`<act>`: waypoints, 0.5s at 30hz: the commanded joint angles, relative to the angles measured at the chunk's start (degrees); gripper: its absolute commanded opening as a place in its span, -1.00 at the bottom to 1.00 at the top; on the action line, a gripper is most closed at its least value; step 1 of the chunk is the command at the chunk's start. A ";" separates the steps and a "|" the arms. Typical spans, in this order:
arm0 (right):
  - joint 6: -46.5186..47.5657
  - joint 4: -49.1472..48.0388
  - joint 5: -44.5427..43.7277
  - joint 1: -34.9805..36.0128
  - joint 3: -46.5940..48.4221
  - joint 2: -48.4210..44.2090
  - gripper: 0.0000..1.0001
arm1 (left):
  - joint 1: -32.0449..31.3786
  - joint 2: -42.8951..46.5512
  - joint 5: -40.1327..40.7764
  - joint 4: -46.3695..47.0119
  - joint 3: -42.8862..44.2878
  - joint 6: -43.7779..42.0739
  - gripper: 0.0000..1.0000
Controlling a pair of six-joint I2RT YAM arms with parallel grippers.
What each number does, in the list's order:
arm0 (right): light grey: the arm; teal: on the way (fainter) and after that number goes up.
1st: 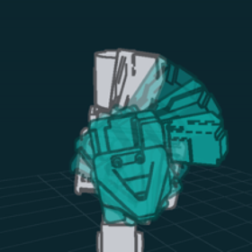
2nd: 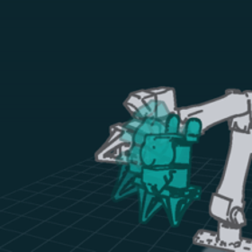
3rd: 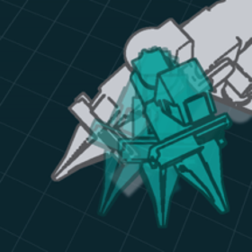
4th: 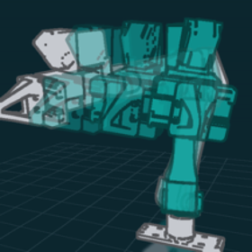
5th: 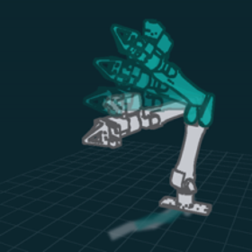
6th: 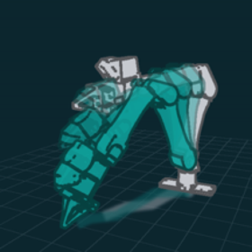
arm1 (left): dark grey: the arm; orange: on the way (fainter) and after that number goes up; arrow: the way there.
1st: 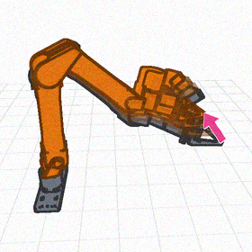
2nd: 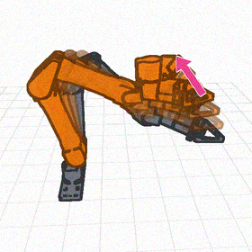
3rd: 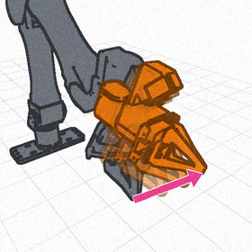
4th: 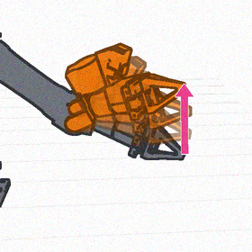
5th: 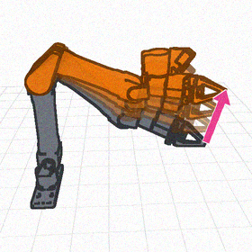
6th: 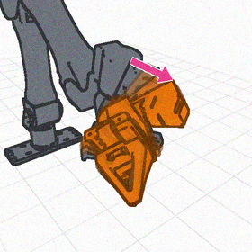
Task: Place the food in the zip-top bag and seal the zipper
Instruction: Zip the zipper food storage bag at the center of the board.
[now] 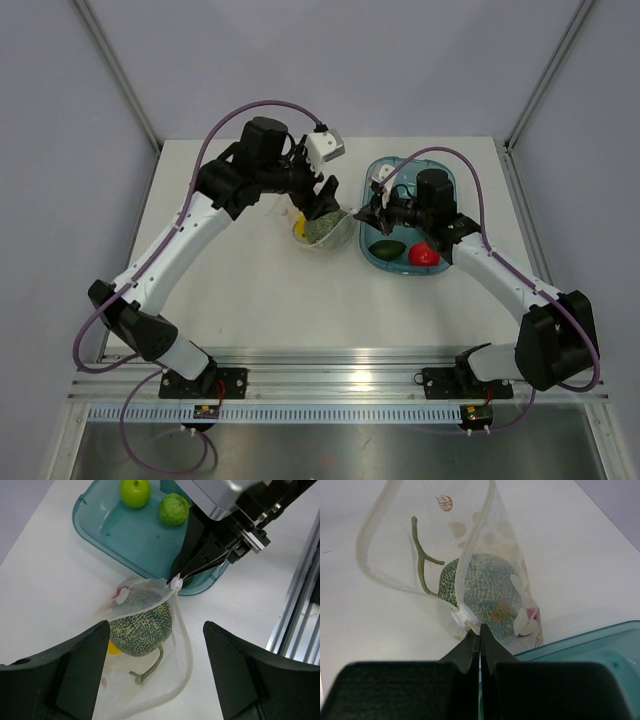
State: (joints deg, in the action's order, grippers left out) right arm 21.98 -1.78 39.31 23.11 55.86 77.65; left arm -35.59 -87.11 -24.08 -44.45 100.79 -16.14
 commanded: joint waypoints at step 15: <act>-3.17 -4.71 3.05 -0.70 2.16 0.31 -1.00 | -4.66 -4.12 -3.17 19.65 -10.52 0.14 0.17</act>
State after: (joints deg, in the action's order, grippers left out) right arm 20.51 -1.48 40.25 22.85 56.66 77.93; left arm -39.79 -92.25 -28.51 -33.17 91.74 -18.06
